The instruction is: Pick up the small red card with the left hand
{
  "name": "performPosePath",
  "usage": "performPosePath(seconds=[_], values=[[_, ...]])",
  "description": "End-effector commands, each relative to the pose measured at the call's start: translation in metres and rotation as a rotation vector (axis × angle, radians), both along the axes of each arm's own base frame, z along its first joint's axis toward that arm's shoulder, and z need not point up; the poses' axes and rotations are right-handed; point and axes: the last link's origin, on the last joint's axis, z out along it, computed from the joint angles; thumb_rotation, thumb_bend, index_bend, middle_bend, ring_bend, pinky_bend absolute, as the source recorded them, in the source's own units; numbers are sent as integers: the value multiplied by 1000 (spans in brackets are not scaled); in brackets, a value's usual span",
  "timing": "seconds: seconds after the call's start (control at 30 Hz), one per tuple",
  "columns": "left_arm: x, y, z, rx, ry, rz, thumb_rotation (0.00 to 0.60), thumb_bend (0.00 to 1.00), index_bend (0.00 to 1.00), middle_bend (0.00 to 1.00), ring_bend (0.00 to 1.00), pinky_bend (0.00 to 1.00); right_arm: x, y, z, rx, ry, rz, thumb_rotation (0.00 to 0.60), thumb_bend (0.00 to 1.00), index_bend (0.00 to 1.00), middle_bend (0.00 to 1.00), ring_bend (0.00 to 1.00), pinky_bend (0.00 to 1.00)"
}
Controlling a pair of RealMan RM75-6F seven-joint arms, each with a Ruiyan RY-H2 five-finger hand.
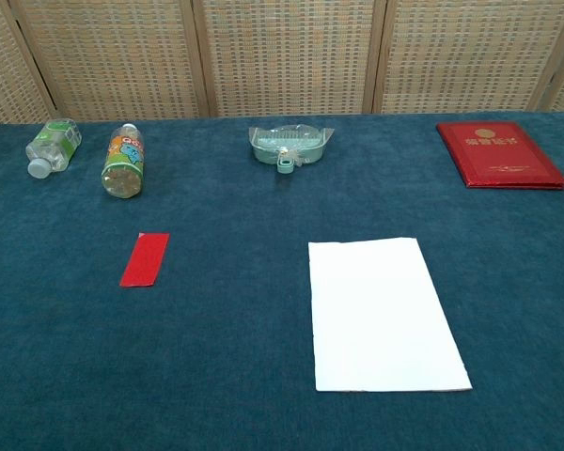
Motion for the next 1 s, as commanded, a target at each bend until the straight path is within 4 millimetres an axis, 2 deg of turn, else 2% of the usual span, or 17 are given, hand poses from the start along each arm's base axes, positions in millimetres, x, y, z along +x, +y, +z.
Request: performPosePath(seconds=[0.03, 0.17, 0.33, 0.37, 0.43, 0.63, 0.83, 1.0], values=[[0, 1, -3, -10, 2, -3, 600, 0, 0, 0, 0, 0, 0, 0, 0, 4, -5, -1, 600, 0, 0, 0, 0, 0], [-1, 5, -9, -35, 4, 1, 600, 0, 0, 0, 0, 0, 0, 0, 0, 8, -8, -4, 600, 0, 0, 0, 0, 0], [6, 21, -25, -90, -11, -21, 600, 0, 0, 0, 0, 0, -1, -1, 0, 7, -11, -13, 600, 0, 0, 0, 0, 0], [14, 33, -39, -133, -30, -51, 600, 0, 9, 0, 0, 0, -2, -3, 0, 8, -13, -20, 600, 0, 0, 0, 0, 0], [26, 56, -61, -190, -60, -95, 600, 0, 85, 0, 0, 0, -3, -6, 0, 10, -14, -31, 600, 0, 0, 0, 0, 0], [40, 97, -96, -258, -70, -139, 600, 0, 311, 0, 0, 0, -8, -11, -1, 14, -17, -56, 600, 0, 0, 0, 0, 0], [51, 125, -131, -328, -37, -135, 600, 7, 378, 0, 0, 0, -13, -16, 0, 21, -28, -80, 600, 0, 0, 0, 0, 0], [56, 131, -152, -362, -32, -136, 600, 60, 414, 0, 0, 0, -15, -19, 0, 29, -40, -88, 600, 0, 0, 0, 0, 0]])
